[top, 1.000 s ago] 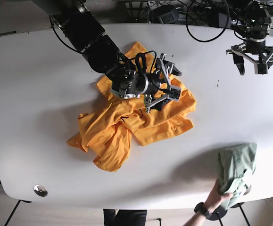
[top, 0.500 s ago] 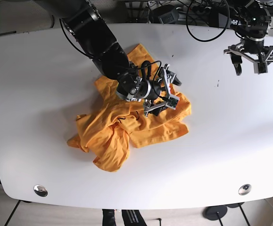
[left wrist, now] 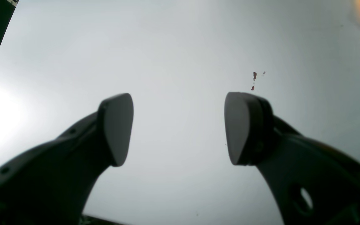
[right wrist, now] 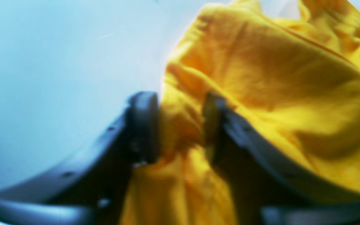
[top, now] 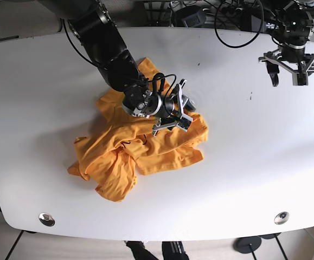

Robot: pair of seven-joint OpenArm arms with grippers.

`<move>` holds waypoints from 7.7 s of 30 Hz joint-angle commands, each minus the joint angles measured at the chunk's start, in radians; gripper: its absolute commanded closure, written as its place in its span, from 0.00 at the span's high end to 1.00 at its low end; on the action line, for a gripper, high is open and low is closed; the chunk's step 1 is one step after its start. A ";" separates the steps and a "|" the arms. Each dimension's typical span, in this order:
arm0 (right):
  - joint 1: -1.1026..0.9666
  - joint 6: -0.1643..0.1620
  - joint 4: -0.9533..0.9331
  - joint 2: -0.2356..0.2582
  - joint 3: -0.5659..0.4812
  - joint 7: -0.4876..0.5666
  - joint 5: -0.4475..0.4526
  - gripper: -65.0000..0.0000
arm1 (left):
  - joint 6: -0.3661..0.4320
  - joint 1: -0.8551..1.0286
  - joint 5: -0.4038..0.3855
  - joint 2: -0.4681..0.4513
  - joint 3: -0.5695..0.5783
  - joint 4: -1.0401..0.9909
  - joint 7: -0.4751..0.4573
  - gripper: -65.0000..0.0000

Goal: Fold the T-shirt properly

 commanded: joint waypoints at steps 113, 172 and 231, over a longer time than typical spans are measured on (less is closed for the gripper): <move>1.033 0.015 0.303 0.075 0.314 -0.387 0.017 0.03 | 0.469 -0.940 -0.184 0.100 1.527 -1.363 -0.842 0.67; 1.033 -0.071 0.309 -0.102 0.263 -0.384 0.133 0.03 | 0.435 -0.746 -0.287 -0.152 1.029 -1.077 -0.646 0.66; 1.033 -0.080 -0.320 0.188 0.291 0.052 0.131 0.03 | 0.342 -1.268 -0.287 -0.485 0.696 -0.752 -0.212 0.03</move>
